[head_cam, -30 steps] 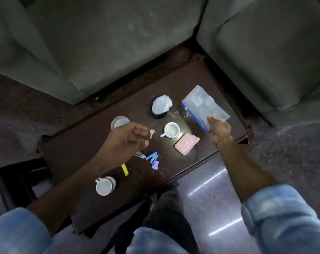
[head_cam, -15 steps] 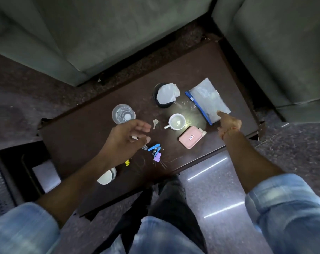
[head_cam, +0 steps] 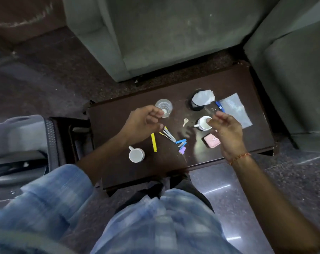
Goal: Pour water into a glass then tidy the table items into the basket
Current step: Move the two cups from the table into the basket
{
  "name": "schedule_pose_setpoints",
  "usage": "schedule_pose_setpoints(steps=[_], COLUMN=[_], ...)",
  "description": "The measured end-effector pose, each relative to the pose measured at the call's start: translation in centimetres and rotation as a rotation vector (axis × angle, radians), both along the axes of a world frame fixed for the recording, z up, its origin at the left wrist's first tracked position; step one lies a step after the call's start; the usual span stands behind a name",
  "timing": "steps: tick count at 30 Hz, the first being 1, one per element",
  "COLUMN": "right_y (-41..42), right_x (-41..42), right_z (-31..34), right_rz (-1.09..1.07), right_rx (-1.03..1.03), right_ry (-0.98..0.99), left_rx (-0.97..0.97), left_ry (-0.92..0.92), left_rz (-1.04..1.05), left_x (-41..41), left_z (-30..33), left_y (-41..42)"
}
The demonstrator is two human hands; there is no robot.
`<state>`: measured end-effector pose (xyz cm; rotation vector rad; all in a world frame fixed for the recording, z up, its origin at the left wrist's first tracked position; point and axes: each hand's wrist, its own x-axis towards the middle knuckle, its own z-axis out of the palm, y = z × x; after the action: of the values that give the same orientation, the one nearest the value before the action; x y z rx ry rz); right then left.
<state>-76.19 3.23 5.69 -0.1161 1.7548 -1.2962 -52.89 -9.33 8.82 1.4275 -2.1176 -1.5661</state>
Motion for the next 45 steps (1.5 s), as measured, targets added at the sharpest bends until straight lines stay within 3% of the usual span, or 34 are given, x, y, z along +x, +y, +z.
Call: schedule_pose_setpoints(steps=[8, 13, 17, 20, 23, 28, 35, 40, 45], right_y=[-2.0, -4.2, -5.7, -6.4, -6.4, -6.5, -6.3, -6.2, -5.9], right_x=[-0.9, -3.6, -5.7, -6.6, -6.6, -6.3, -6.1, -3.7, 0.4], right_z=[-4.2, -9.3, -13.6, -16.0, -17.2, -18.3, -16.7, -11.8, -6.7], right_rz=[0.232, 0.736, 1.08, 1.277, 1.401, 1.378, 1.377, 1.3, 1.226], right_rx=[0.208, 0.339, 0.436, 0.592, 0.615, 0.557, 0.53, 0.336, 0.126], right_ry=[0.288, 0.732, 0.809, 0.809, 0.888, 1.066, 0.949, 0.904, 1.155], left_rx=[0.029, 0.05, 0.102, 0.139, 0.129, -0.004, -0.023, -0.043, -0.145], left_ry=[-0.279, -0.562, -0.74, -0.764, -0.778, -0.866, -0.842, -0.704, -0.625], left_rz=[-0.009, 0.015, -0.015, -0.035, -0.06, -0.134, -0.166, -0.037, 0.028], left_x=[6.8, 8.4, 8.4, 8.5, 8.5, 8.4, 9.0, 10.0, 12.3], left_z=[-5.9, -12.6, -17.0, -19.2, -20.4, -21.2, -19.2, -14.3, -7.9], left_y=[2.1, 5.0, 7.1, 7.8, 7.9, 7.3, 7.2, 6.6, 5.4])
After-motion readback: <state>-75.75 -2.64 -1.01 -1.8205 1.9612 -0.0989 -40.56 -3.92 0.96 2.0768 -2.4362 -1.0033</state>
